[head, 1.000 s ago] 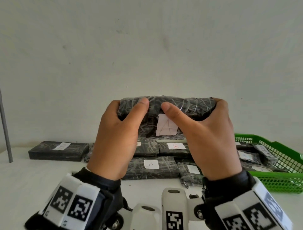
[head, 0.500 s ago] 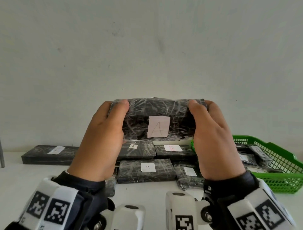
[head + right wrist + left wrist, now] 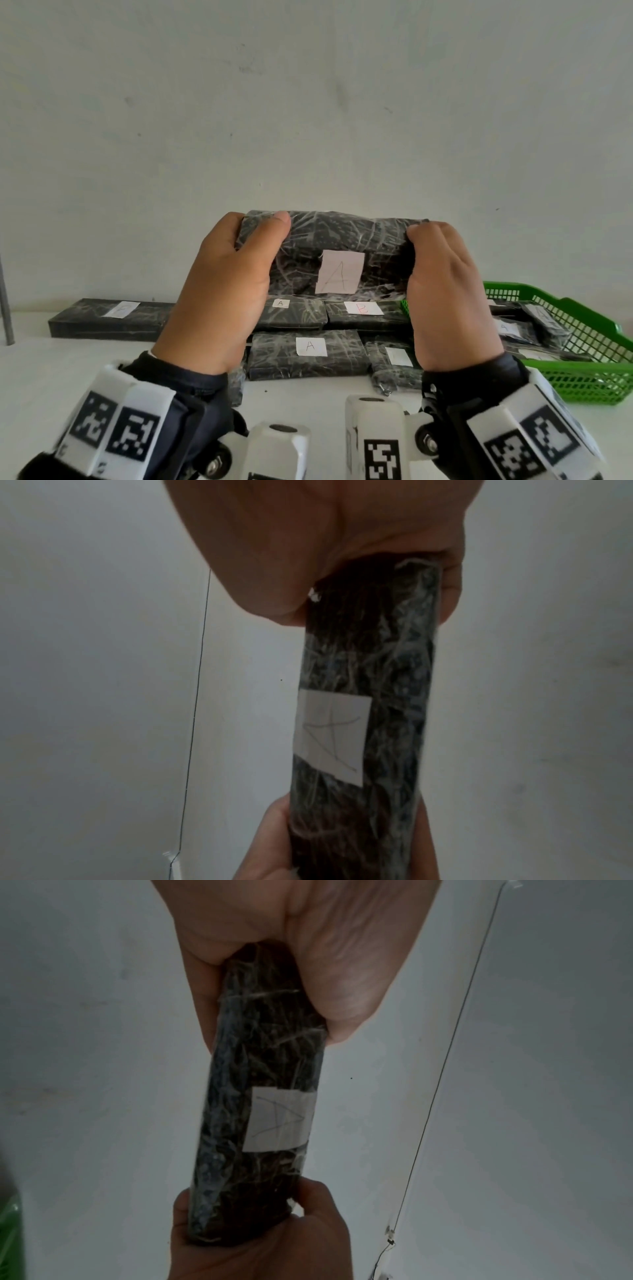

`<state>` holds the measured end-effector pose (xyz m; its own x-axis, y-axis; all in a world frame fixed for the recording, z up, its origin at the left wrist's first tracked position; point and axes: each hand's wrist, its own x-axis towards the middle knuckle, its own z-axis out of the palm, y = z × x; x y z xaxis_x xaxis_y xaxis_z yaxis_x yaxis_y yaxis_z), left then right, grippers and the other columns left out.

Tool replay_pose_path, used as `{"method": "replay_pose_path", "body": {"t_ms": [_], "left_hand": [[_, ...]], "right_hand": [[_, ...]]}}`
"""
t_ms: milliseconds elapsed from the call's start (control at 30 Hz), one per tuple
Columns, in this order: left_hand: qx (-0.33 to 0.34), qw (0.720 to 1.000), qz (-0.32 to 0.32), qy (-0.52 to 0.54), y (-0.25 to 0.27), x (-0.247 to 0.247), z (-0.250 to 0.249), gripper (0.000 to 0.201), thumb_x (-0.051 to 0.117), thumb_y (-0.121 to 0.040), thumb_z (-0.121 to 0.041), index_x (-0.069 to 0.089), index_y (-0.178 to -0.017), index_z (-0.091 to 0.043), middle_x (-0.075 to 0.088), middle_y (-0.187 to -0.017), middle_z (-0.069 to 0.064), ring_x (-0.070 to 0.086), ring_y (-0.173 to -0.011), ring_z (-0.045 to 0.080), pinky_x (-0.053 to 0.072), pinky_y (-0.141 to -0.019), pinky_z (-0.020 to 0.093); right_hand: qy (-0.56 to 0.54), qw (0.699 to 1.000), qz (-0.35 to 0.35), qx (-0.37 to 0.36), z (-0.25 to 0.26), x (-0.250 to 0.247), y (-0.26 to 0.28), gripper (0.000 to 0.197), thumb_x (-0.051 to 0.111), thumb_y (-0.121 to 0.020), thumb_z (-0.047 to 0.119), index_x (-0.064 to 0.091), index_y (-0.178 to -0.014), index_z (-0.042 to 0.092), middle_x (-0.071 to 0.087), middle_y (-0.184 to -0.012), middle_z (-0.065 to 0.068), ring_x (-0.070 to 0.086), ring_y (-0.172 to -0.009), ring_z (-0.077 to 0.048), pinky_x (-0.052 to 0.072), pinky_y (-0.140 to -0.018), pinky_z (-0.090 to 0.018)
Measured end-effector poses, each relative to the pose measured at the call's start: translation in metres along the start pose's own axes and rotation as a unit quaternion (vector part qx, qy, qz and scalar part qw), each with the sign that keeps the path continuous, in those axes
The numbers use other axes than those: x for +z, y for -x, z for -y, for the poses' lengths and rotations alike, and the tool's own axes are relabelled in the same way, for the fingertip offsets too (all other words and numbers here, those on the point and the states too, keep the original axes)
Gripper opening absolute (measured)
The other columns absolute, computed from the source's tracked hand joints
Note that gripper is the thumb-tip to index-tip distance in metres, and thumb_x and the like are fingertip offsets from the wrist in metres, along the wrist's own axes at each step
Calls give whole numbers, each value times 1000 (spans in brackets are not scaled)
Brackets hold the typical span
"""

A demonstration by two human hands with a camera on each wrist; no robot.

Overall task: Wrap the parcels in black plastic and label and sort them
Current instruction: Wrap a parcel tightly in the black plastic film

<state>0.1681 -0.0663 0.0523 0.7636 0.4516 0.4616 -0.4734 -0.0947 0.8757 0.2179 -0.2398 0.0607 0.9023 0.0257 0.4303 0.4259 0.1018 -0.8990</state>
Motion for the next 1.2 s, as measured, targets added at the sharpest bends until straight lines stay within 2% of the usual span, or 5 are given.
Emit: {"method": "replay_pose_path", "body": {"t_ms": [233,533,667,900,1200], "left_hand": [[46,997,13,-64,7,2,-3,63,71,-79,-74,64,-103,-16,71,-89,8,66,-83,18,49,-82,35],[116,987,-41,-108,8,1,0,51,73,-78,-61,65,-96,-14,72,-82,12,63,-77,39,55,-70,35],[73,990,-5,-121,9,2,-3,61,70,-69,-72,64,-106,-25,76,-89,-6,71,-79,8,53,-78,31],[89,987,-38,-127,11,4,-5,46,75,-65,-74,54,-86,-39,62,-67,17,55,-62,38,48,-61,10],[62,993,17,-97,4,-7,-5,58,69,-75,-78,69,-105,-28,78,-96,11,75,-92,32,59,-91,50]], "right_hand": [[26,998,-18,-54,-6,5,-4,29,64,-99,43,57,-105,16,49,-68,5,46,-62,-12,46,-64,-39],[71,994,14,-79,-9,7,-1,94,84,-59,68,51,-125,10,54,-83,-2,47,-66,-11,51,-58,-20],[74,993,9,-95,-3,2,-1,94,84,-60,68,50,-128,14,56,-83,5,50,-67,-6,52,-63,-22],[93,991,25,-94,-5,-2,-3,119,82,-50,82,46,-138,10,65,-100,-1,61,-87,-19,53,-78,-34],[106,985,74,-110,-1,-15,-7,76,70,-68,75,53,-109,13,43,-68,0,37,-53,-4,40,-50,-17]]}}
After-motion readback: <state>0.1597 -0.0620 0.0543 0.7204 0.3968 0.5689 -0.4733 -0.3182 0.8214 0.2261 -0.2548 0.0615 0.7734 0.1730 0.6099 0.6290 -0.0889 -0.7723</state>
